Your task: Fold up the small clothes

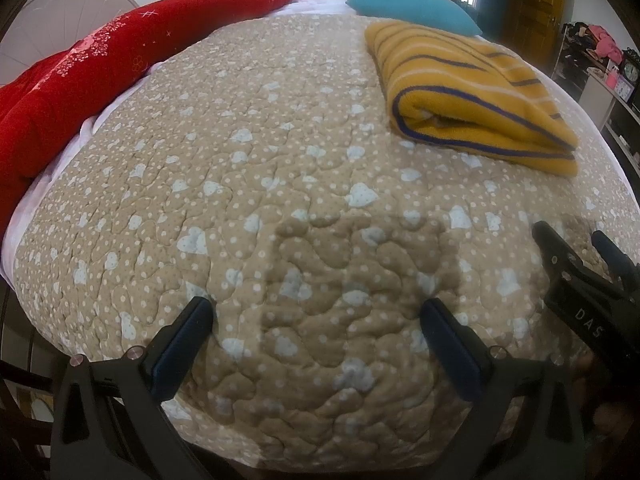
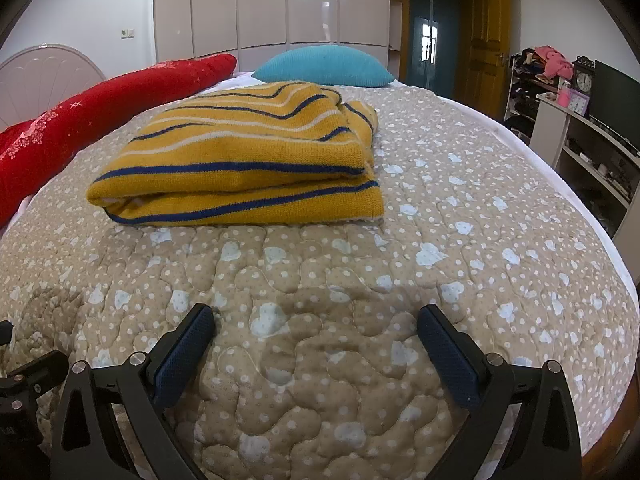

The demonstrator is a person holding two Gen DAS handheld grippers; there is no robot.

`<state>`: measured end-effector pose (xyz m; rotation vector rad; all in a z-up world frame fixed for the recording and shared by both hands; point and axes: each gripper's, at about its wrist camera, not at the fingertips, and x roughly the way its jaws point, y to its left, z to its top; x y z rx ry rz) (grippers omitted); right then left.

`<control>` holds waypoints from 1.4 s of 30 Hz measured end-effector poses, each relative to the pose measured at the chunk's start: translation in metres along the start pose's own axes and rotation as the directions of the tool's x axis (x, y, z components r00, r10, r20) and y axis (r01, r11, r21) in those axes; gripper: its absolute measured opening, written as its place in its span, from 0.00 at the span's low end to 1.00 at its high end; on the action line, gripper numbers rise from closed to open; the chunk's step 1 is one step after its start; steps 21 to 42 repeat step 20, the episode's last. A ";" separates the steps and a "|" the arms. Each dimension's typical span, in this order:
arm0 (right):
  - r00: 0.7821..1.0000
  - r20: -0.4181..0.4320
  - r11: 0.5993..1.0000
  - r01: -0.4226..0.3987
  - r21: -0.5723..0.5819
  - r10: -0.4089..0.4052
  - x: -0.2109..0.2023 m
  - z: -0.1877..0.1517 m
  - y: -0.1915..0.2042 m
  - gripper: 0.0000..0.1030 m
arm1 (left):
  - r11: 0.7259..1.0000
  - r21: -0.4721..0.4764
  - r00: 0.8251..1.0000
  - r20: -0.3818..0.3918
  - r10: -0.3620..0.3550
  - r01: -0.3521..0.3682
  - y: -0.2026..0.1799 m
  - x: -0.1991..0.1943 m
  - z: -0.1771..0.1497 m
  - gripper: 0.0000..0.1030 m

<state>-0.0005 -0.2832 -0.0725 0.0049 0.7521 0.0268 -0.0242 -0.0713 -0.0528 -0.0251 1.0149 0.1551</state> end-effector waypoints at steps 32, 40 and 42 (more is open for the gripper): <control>1.000 0.019 1.000 0.002 0.002 -0.002 -0.003 -0.005 0.001 0.99 | 1.000 -0.001 1.000 0.007 0.012 -0.012 -0.005 -0.002 -0.002 1.00; 1.000 0.019 1.000 0.002 0.002 -0.002 -0.003 -0.005 0.001 0.99 | 1.000 -0.001 1.000 0.007 0.012 -0.012 -0.005 -0.002 -0.002 1.00; 1.000 0.019 1.000 0.002 0.002 -0.002 -0.003 -0.005 0.001 0.99 | 1.000 -0.001 1.000 0.007 0.012 -0.012 -0.005 -0.002 -0.002 1.00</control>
